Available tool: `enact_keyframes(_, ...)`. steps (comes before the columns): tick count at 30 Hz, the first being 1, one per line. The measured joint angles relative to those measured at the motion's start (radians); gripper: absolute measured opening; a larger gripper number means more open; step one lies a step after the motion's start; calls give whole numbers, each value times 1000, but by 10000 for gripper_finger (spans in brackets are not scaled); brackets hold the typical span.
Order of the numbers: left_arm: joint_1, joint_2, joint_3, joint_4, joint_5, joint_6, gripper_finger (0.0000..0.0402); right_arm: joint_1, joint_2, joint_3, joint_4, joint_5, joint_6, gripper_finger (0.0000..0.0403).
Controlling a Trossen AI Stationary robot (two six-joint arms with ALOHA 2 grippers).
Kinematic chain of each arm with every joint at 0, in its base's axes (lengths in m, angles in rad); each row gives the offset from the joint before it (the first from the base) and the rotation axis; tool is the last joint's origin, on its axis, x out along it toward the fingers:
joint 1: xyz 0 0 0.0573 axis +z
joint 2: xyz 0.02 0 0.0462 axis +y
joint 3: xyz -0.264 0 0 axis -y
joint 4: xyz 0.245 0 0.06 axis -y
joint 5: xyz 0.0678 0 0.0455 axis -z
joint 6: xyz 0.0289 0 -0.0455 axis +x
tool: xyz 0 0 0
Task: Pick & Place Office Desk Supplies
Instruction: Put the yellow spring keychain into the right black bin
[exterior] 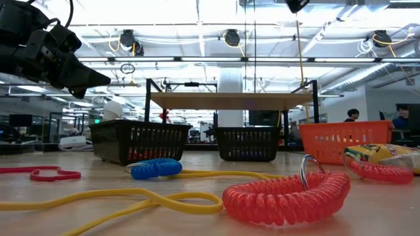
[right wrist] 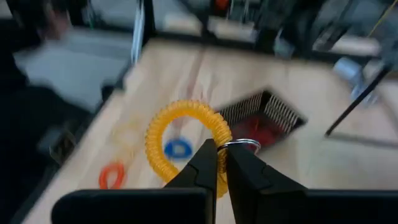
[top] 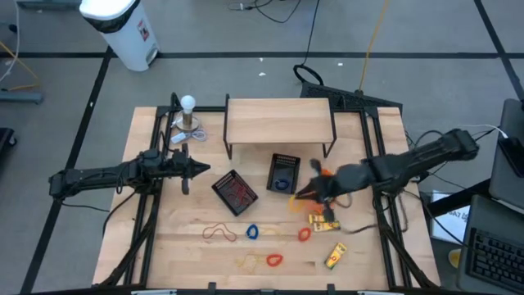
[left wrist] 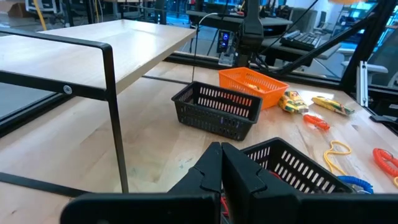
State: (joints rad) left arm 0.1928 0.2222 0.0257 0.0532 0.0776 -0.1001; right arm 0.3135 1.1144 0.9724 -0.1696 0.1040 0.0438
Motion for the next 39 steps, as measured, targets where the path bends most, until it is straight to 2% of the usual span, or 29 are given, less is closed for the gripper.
enact_keyframes(10,0,0,0,-7,0,-7,3,-50,-402,-441,370,7,75,8)
enact_keyframes(19,0,0,0,-6,0,-3,3,-73,-634,-709,565,35,101,8)
enact_keyframes(24,0,0,0,-10,0,-4,3,-72,-704,-809,645,80,102,8)
enact_keyframes(30,0,0,0,-16,0,-5,3,-72,-735,-892,734,83,121,8)
enact_keyframes(39,0,0,0,-21,-1,-5,3,-72,-735,-921,777,87,128,8)
